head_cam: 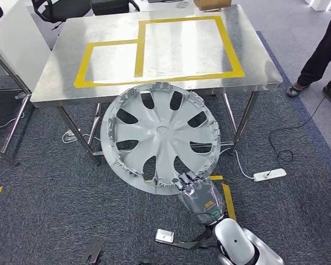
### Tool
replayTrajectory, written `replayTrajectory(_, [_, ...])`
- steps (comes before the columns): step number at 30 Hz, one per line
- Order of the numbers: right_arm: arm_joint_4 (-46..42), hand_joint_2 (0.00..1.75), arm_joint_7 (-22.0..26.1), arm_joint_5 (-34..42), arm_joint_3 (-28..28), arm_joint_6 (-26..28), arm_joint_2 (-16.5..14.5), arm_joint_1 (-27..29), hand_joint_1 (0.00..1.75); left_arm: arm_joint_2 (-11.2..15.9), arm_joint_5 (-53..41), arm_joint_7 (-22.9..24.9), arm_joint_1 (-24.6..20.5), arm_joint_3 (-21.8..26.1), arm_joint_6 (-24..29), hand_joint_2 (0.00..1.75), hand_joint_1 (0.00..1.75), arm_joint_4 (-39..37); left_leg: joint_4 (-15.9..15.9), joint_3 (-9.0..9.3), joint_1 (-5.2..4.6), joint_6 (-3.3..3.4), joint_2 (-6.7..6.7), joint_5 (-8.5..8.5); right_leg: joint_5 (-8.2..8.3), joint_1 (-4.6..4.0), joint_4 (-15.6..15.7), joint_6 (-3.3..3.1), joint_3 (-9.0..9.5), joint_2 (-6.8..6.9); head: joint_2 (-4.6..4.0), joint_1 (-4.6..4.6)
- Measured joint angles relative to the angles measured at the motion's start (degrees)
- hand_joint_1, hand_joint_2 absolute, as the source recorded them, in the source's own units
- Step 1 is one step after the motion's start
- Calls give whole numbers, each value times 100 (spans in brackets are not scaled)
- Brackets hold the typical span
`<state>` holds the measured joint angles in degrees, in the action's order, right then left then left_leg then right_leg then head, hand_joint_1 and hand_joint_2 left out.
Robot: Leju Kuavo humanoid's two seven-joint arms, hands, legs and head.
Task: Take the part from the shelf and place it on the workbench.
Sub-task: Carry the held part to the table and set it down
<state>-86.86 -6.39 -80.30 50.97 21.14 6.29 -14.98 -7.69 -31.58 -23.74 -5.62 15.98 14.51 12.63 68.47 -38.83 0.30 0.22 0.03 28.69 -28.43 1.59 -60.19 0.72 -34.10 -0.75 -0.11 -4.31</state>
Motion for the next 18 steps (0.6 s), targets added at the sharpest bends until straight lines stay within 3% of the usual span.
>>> replayTrajectory(2, [-1, 175, 3, -1, 0, 1, 0, -8, 175, 2, -2, 0, -9, 1, 0, 175, 0, 0, -652, 293, -32, 62, -13, -246, -5, -6, 15, 31, 12, -7, 0, 0])
replayTrajectory(3, [-1, 175, 4, -1, 0, 1, 0, -10, 175, 3, -3, 1, -12, 2, 0, 175, 0, 0, -808, 360, -51, 84, -18, -261, -2, -4, 29, 59, 10, -7, 0, -2])
replayTrajectory(7, [1, 175, 1, 2, -1, 1, 0, -13, 175, -2, -11, 2, -7, 2, 1, 175, 0, 0, -1000, 433, -50, 143, -13, -278, -32, -4, 51, 198, -5, 11, 0, 3])
replayTrajectory(9, [1, 175, 4, -1, -2, 2, 0, -27, 175, -4, -13, 2, -13, 3, 3, 175, 0, 0, -1088, 481, -35, 181, -5, -316, -272, -15, -367, 217, -219, 28, 0, 13])
replayTrajectory(11, [1, 175, 12, -3, -2, 2, 0, -34, 175, -9, -13, 2, -16, 4, 2, 175, 0, 0, -1093, 488, -65, 215, -3, -309, -558, -31, -1085, 217, -582, 37, 0, 13])
replayTrajectory(12, [3, 175, 15, -3, -1, 2, 1, -28, 175, -13, -13, 2, -12, 4, 1, 175, 0, 0, -1088, 490, -82, 226, -3, -302, -605, -39, -1322, 215, -710, 37, 0, 12])
replayTrajectory(13, [4, 175, 14, -2, -1, 1, 1, -20, 175, -17, -13, 2, -8, 4, -2, 175, 0, 0, -1082, 491, -96, 235, -5, -295, -546, -48, -1362, 207, -744, 37, 0, 12])
replayTrajectory(14, [7, 175, 11, 0, -1, 1, 2, -15, 175, -19, -13, 2, -5, 4, -3, 175, 0, 0, -1069, 493, -107, 241, -9, -284, -386, -59, -1166, 190, -662, 38, 0, 13])
replayTrajectory(16, [8, 175, 4, 1, -2, 0, 2, -25, 175, -21, -13, 2, -4, 4, -9, 175, 0, 0, -1025, 489, -123, 229, -17, -247, -37, -87, -442, 135, -308, 55, 0, 13])
replayTrajectory(18, [3, 175, 9, -1, -2, 1, 1, -46, 175, -21, -16, 3, -6, 4, -14, 175, 0, 0, -965, 462, -144, 192, -18, -214, 75, -113, 36, 80, -54, 72, 0, 6])
